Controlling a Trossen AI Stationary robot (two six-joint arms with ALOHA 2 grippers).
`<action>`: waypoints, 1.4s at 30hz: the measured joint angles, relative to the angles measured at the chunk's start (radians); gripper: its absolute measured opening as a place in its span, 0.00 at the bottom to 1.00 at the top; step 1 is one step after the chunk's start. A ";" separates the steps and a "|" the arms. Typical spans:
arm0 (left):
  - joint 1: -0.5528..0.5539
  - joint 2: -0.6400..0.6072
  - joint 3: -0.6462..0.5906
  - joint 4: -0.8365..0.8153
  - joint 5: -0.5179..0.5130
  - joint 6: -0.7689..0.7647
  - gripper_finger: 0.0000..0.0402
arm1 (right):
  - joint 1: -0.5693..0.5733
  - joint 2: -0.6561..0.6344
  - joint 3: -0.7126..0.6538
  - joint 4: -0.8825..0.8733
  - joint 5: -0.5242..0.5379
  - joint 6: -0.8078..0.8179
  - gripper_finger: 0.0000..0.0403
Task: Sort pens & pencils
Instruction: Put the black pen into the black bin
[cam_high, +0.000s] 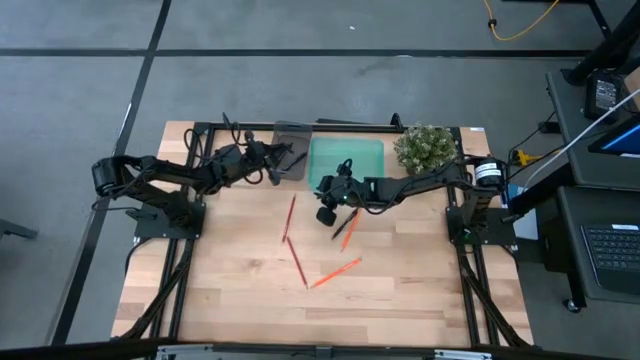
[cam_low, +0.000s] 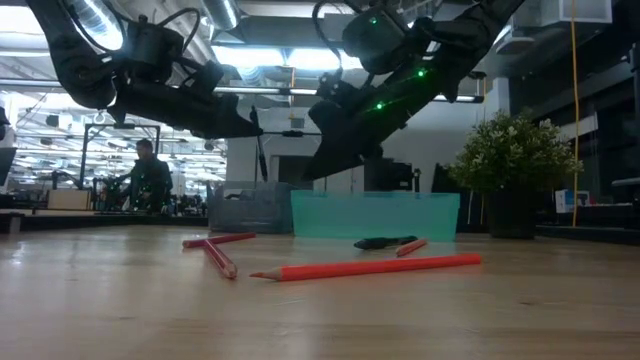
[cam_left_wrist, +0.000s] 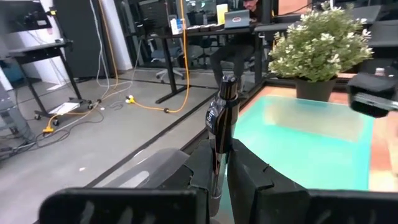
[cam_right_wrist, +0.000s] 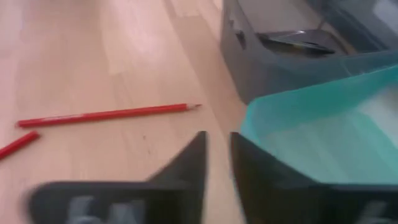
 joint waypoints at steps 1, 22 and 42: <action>0.005 0.000 0.000 -0.004 0.000 0.000 0.05 | 0.000 -0.007 0.000 -0.008 -0.003 -0.011 0.06; 0.056 0.042 0.678 -1.300 -0.012 -0.025 0.05 | 0.000 -0.027 0.001 -0.050 -0.026 -0.052 0.01; 0.141 0.484 1.072 -1.725 0.180 -0.046 0.05 | 0.002 -0.027 0.001 -0.030 -0.076 -0.087 0.00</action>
